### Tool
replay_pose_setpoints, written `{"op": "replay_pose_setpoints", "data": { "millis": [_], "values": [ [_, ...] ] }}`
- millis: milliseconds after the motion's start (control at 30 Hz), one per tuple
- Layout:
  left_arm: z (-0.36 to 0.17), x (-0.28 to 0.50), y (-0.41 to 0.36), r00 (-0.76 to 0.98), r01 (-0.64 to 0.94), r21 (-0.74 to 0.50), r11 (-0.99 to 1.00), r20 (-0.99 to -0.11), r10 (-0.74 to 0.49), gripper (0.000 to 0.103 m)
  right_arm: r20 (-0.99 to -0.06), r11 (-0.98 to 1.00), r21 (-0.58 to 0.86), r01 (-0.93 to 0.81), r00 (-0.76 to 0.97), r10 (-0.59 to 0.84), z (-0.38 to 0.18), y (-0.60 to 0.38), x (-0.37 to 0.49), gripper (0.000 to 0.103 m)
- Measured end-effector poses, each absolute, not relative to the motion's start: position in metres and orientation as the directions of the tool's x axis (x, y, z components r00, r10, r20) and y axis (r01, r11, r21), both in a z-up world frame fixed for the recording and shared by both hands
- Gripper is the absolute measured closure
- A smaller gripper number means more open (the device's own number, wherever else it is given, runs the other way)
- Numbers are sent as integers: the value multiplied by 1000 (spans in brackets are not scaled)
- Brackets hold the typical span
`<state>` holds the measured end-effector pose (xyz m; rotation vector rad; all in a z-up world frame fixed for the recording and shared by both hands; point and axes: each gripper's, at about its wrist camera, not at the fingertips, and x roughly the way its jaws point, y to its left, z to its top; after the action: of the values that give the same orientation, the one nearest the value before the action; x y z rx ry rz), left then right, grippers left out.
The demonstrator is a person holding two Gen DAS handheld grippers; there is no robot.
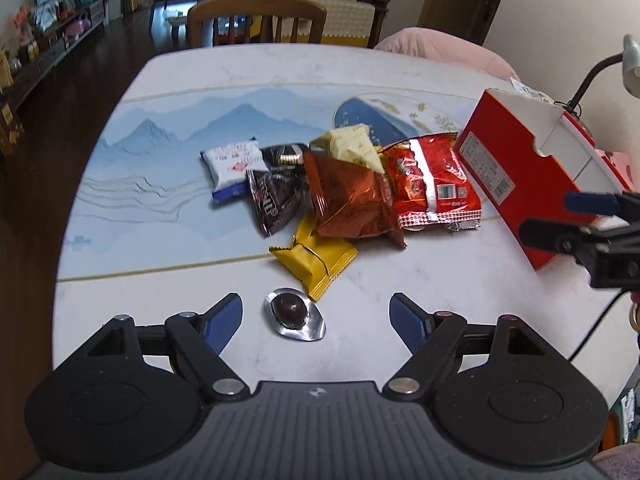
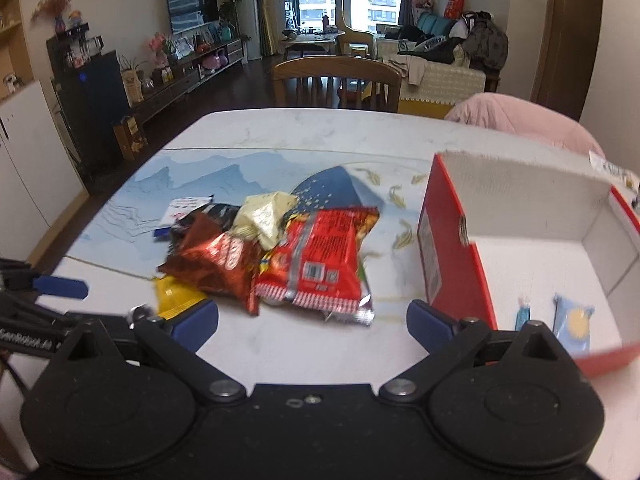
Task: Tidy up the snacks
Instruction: 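Withdraw both tools from the box back toward the snack pile, then grasp the foil chocolate with the left gripper while the right grasps the red chip bag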
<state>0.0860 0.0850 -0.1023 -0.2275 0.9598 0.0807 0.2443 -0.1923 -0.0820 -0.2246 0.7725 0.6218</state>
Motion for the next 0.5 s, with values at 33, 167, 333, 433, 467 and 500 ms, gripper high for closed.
{"op": "replay_pose_setpoints", "data": {
  "millis": [33,167,333,433,467,500],
  "values": [
    [-105,88,86,569,-175,-157,972,-821,-30,23,-713,803,23,-596,553,431,-83,-188,251,2],
    [-114,96,88,554,-199,-167,966,-832,-30,23,-723,808,26,-589,547,422,-90,-172,277,2],
    [-125,103,87,526,-211,-163,964,-850,-29,29,-751,819,-3,-575,541,378,-106,-147,302,3],
    [-131,106,87,510,-221,-155,963,-860,-22,32,-771,834,-20,-551,540,338,-116,-134,315,3],
    [-133,107,87,505,-224,-153,962,-863,-20,33,-776,842,-19,-539,540,327,-118,-131,320,3],
    [-134,109,87,502,-226,-152,962,-865,-19,34,-780,849,-18,-528,539,319,-121,-128,323,3]
  ]
}}
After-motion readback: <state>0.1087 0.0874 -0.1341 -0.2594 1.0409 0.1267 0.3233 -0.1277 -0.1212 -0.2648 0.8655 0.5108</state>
